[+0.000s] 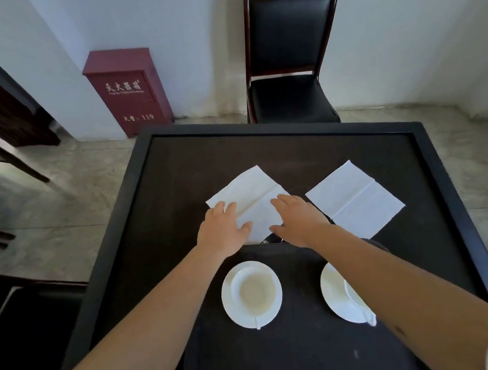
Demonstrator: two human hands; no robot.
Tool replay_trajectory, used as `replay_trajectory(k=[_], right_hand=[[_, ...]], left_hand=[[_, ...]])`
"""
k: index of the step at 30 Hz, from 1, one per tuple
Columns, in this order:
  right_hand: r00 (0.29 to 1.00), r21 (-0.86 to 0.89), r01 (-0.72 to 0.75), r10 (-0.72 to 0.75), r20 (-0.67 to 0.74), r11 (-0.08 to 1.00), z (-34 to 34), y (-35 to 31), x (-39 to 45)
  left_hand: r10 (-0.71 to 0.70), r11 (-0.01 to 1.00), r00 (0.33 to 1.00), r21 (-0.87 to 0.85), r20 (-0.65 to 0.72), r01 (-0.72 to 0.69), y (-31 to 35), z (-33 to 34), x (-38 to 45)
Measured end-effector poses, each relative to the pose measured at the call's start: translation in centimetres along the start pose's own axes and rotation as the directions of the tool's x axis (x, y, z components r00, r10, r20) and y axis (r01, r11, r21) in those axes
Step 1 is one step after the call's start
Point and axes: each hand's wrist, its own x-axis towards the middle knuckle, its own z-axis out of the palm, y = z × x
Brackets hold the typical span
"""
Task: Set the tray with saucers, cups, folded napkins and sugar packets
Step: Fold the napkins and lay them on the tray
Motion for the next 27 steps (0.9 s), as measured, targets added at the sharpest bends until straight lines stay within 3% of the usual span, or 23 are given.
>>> replay_trajectory(k=[4, 10, 14, 18, 23, 27], right_hand=[[0.998, -0.055, 0.042, -0.045, -0.054, 0.998, 1.2, 0.4, 3.8], [0.992, -0.171, 0.115, -0.124, -0.040, 0.979, 2.8, 2.1, 7.5], [0.984, -0.171, 0.144, -0.159, -0.077, 0.975, 3.4, 3.5, 7.4], [0.969, -0.167, 0.136, -0.166, -0.185, 0.977, 4.1, 4.2, 7.0], [0.932, 0.129, 0.145, -0.092, -0.350, 0.981, 4.8, 4.4, 7.7], [0.890, 0.259, -0.001, 0.119, -0.441, 0.966, 5.5, 4.2, 9.0]], left_hand=[[0.057, 0.993, 0.998, 0.104, -0.022, -0.054, -1.1, 1.6, 2.9], [0.271, 0.934, 0.962, 0.248, -0.020, -0.258, -4.8, 2.7, 5.7], [0.358, 0.913, 0.934, 0.205, 0.019, -0.354, -7.0, 2.7, 7.8], [0.441, 0.889, 0.897, 0.155, -0.035, -0.431, -8.0, 2.9, 9.0], [0.383, 0.924, 0.914, 0.045, -0.130, -0.381, -8.4, 2.7, 9.4], [0.252, 0.966, 0.942, 0.002, -0.220, -0.258, -8.4, 3.4, 9.8]])
